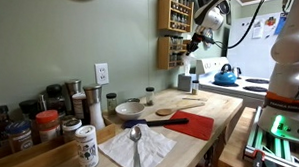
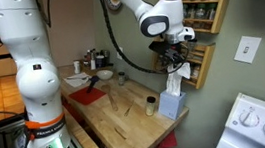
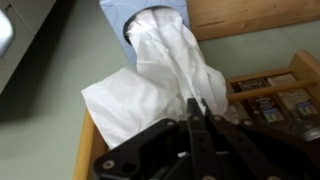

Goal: Take a tissue out of the box and use it to wipe the table

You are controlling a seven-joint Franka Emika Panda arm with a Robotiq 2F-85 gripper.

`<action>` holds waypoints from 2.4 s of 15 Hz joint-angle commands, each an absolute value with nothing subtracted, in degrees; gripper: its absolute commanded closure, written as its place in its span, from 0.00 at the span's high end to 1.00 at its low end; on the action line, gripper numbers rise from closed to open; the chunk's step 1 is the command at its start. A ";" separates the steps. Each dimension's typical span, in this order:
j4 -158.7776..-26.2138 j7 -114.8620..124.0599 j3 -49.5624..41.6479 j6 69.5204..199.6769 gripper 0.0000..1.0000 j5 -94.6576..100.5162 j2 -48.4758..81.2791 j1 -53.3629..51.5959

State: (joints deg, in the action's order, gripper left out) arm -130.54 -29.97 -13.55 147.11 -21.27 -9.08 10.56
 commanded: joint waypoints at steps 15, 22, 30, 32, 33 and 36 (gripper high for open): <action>-131.12 -31.41 -16.25 146.67 0.00 -7.80 -25.45 7.03; -130.48 -31.16 -17.15 148.96 0.00 -4.71 -30.94 6.49; -129.35 -31.82 -18.91 149.97 0.00 -4.27 -33.25 3.10; -129.13 -32.32 -19.46 150.93 0.00 -4.93 -32.80 1.25; -128.99 -32.52 -19.50 151.27 0.00 -5.24 -32.44 0.09; -129.00 -33.31 -19.59 151.82 0.00 -5.54 -31.24 -2.94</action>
